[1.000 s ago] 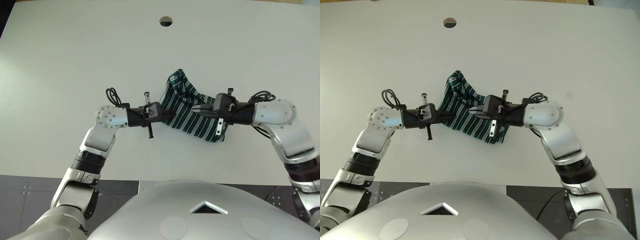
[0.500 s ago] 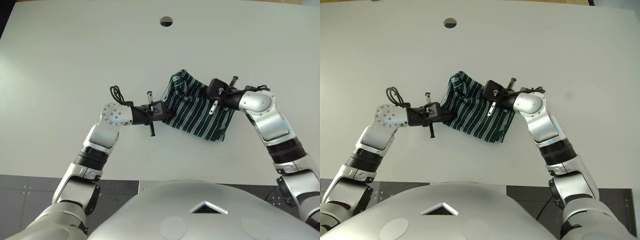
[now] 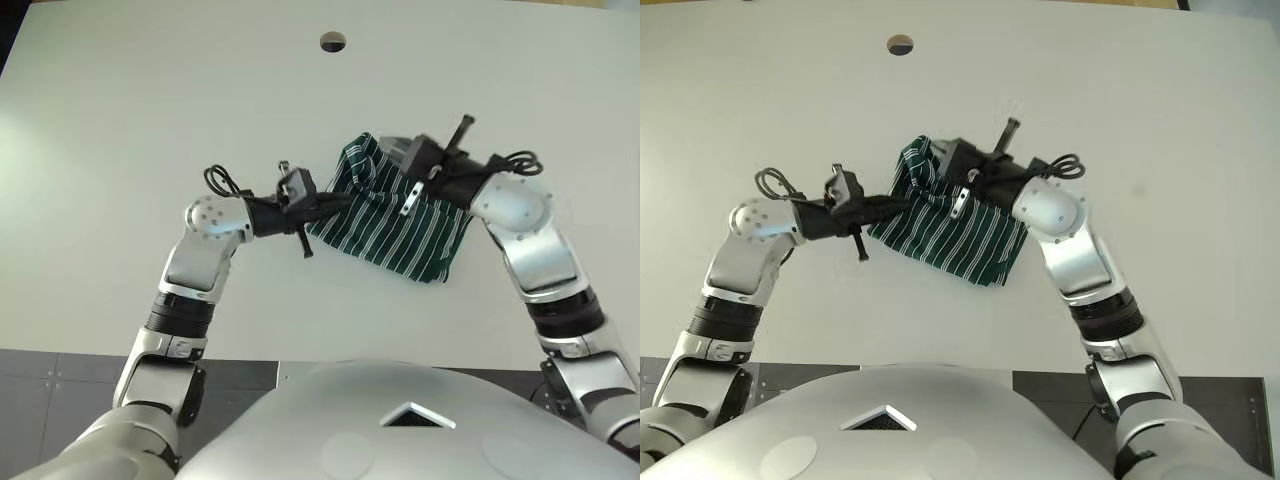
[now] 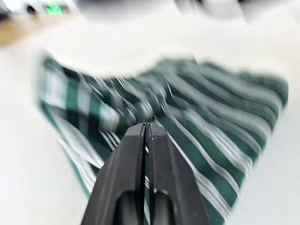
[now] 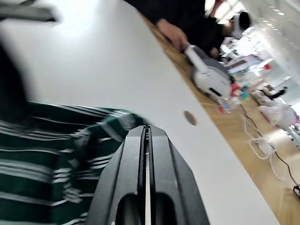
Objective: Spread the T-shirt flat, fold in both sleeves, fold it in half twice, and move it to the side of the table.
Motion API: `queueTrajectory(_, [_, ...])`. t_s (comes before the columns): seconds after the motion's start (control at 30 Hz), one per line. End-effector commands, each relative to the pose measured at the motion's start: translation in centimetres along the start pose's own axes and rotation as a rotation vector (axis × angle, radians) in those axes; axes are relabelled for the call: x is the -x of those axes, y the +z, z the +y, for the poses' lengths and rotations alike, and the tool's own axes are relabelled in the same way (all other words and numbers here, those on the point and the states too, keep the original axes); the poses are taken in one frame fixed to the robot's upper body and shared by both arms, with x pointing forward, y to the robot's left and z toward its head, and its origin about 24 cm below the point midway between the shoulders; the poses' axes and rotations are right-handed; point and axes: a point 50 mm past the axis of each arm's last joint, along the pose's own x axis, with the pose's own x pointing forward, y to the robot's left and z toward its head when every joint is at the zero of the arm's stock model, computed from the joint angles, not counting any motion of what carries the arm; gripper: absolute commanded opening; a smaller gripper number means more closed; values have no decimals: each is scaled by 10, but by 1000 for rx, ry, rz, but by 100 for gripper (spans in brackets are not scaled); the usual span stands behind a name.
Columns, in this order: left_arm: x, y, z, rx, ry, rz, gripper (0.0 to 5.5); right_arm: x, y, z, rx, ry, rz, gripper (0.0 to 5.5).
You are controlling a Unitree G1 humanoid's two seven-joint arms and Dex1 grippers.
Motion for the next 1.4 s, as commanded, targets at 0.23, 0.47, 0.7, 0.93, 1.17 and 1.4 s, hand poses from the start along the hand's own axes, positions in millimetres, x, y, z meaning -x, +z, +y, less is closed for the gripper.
queueTrajectory(0.23, [32, 45, 38, 67, 278, -226, 15, -5, -55, 32, 364, 194, 387, 10])
queueTrajectory(0.47, [36, 53, 45, 94, 333, -269, 15, 49, -92, 8, 692, 343, 658, 10])
queueTrajectory(0.7, [38, 54, 43, 95, 339, -279, 15, 118, -110, -30, 944, 519, 748, 10])
queueTrajectory(0.93, [38, 53, 41, 109, 330, -288, 15, 144, -126, -67, 1143, 508, 847, 10])
queueTrajectory(1.17, [46, 54, 44, 114, 352, -293, 15, 156, -123, -60, 977, 355, 866, 10])
queueTrajectory(1.4, [49, 42, 38, 99, 445, -286, 15, 148, -27, -96, 666, -355, 408, 10])
